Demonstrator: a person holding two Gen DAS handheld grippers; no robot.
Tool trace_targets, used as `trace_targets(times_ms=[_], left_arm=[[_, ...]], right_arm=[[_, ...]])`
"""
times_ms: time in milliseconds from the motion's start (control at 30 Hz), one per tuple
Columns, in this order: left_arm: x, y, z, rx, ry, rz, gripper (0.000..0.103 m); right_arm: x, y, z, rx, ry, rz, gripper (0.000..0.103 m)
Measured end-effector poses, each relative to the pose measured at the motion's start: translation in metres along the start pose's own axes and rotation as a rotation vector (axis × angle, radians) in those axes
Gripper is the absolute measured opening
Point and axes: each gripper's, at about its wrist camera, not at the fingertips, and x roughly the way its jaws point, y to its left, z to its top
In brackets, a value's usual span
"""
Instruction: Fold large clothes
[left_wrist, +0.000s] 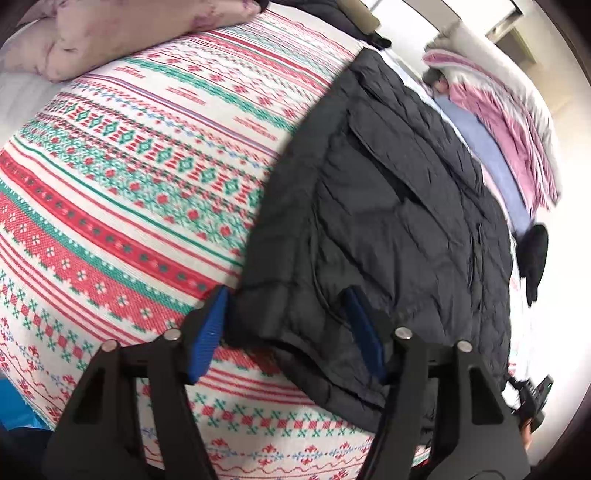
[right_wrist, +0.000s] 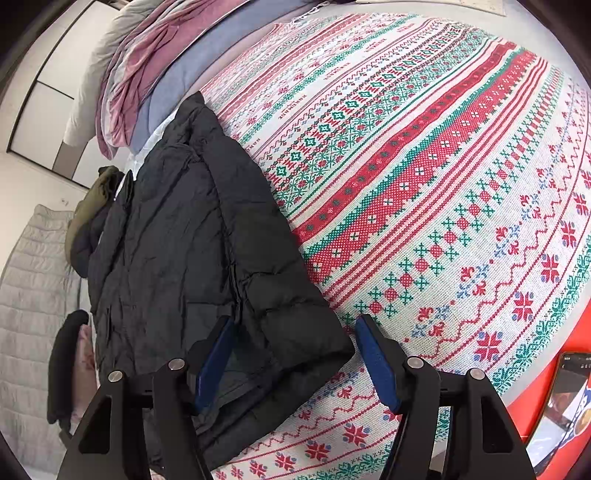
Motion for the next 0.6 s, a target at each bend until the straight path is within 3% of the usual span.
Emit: trace_targets(times_ms=[233, 533, 567, 600], left_arm=[[0.003, 0.005, 0.008, -0.041, -0.004, -0.033, 0.059], [0.007, -0.01, 0.001, 0.037, -0.036, 0.018, 0.059], [0.008, -0.013, 0.001, 0.048, -0.038, 0.023, 0.057], [0.009, -0.016, 0.0, 0.057, -0.038, 0.022, 0.049]], right_arm=[[0.0, 0.0, 0.001, 0.012, -0.014, 0.024, 0.055], [0.006, 0.003, 0.005, 0.018, -0.021, -0.01, 0.054], [0.007, 0.006, 0.004, 0.005, -0.022, -0.015, 0.056], [0.009, 0.009, 0.002, -0.007, -0.018, -0.012, 0.056]])
